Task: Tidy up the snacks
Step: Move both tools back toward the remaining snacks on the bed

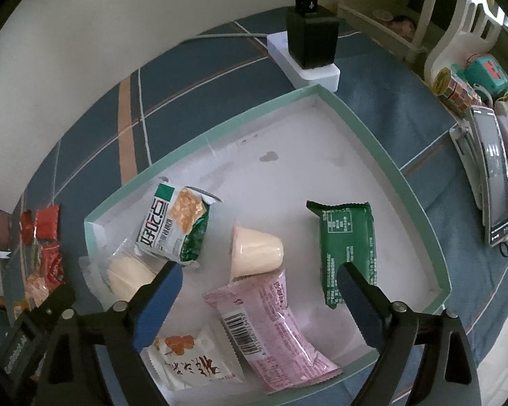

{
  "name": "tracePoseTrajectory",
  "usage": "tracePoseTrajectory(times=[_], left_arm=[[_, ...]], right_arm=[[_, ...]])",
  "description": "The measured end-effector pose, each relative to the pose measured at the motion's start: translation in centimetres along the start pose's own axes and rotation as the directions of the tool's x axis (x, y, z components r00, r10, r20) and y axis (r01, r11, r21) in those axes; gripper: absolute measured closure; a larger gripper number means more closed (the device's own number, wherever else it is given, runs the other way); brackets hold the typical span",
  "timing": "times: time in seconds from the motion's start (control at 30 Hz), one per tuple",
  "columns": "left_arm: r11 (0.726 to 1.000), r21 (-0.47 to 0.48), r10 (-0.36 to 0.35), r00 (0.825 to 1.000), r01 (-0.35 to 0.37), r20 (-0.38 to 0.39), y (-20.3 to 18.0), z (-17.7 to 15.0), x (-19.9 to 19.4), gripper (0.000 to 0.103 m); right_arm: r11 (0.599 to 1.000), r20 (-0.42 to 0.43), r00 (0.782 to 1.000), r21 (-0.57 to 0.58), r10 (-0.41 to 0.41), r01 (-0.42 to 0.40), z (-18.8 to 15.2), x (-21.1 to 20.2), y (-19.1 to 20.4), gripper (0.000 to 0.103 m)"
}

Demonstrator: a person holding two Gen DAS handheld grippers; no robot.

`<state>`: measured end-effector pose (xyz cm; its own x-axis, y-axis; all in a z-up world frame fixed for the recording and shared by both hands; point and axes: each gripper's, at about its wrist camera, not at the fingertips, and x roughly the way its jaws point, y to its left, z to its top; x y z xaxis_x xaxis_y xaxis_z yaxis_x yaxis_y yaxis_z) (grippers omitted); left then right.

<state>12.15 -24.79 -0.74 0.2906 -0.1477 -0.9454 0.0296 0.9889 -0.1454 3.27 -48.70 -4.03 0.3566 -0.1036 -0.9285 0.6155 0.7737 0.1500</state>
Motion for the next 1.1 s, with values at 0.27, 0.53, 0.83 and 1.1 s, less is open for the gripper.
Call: tracePoseTrajectory(times=[0.27,0.53,0.83,1.1], left_arm=[[0.999,-0.031,0.026,1.000,-0.026,-0.002,0.9,0.2,0.3,0.000],[0.999,-0.041,0.010,1.000,-0.011,-0.010,1.1,-0.2,0.1,0.000],[0.997,-0.077,-0.002,1.000,0.002,-0.005,4.0,-0.7,-0.9,0.000],[0.988,-0.135,0.076,0.997,-0.074,0.007,9.7,0.1,-0.9,0.000]], right_arm=[[1.000,0.001,1.000,-0.021,-0.020,0.020,-0.1,0.5,0.4,0.000],[0.999,-0.005,1.000,-0.034,-0.021,0.021,-0.4,0.2,1.0,0.000],[0.996,-0.018,1.000,-0.088,0.006,-0.008,-1.8,-0.9,3.6,0.000],[0.979,-0.046,0.998,-0.198,0.042,-0.051,-3.8,-0.4,8.0,0.000]])
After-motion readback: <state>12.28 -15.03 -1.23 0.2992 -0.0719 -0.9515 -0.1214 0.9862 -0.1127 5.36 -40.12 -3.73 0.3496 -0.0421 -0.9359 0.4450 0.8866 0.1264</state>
